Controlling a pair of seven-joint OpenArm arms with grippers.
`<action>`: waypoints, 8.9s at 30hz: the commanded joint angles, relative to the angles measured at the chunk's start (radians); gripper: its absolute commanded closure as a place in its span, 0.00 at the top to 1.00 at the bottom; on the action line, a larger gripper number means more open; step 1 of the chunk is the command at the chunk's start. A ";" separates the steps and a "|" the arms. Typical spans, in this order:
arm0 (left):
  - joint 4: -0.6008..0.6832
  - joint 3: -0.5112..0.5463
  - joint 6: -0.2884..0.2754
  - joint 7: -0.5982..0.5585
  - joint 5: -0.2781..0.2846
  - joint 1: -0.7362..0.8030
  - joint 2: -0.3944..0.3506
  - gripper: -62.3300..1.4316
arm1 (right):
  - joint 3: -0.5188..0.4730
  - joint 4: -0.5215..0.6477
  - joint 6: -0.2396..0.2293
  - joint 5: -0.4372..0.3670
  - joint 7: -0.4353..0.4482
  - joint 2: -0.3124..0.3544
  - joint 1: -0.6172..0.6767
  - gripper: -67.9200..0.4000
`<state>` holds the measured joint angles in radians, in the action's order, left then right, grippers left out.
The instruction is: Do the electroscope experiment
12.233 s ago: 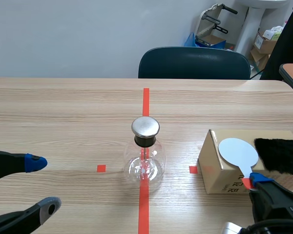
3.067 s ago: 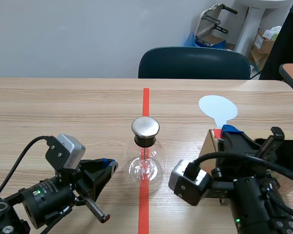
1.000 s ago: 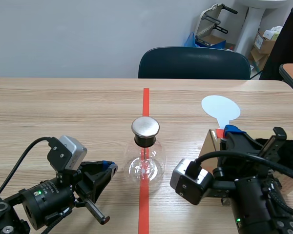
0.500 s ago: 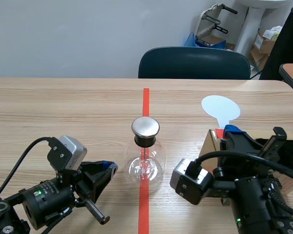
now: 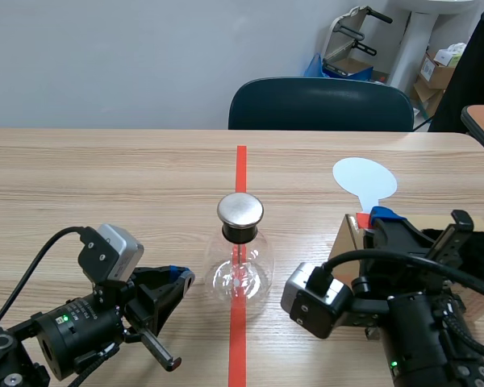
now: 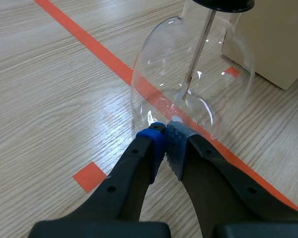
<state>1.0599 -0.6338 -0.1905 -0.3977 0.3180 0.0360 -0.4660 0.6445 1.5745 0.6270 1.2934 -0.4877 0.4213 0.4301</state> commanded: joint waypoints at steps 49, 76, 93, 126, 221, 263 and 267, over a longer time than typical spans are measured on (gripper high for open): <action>0.019 0.006 0.002 -0.014 0.007 0.000 0.005 0.08 | -0.005 0.016 0.008 0.002 0.012 0.003 -0.011 0.03; 0.020 0.005 -0.206 -0.246 0.077 0.006 -0.232 0.64 | -0.307 0.227 0.156 -0.027 0.289 0.024 0.355 0.03; 0.020 -0.080 -0.330 -0.503 0.035 0.136 -0.395 0.73 | -0.748 0.184 0.156 -0.444 0.834 -0.068 0.472 0.03; 0.026 -0.254 -0.290 -0.703 0.021 0.119 -0.417 0.76 | -0.803 -0.322 0.156 -0.438 1.073 -0.151 0.204 0.03; 0.093 -0.254 -0.196 -0.630 0.063 0.119 -0.411 0.76 | -0.813 -0.372 0.156 -0.380 1.199 -0.161 0.220 0.03; 0.093 -0.252 -0.197 -0.652 0.063 0.119 -0.433 0.76 | -0.814 -0.372 0.156 -0.398 1.028 -0.172 0.223 0.03; 0.093 -0.252 -0.197 -0.652 0.063 0.125 -0.433 0.76 | -0.813 -0.372 0.156 -0.395 1.240 -0.172 0.221 0.03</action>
<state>1.1408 -0.8894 -0.3855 -1.0325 0.3786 0.1524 -0.8974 -0.1677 1.1995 0.7334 0.9058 0.7479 0.2409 0.6487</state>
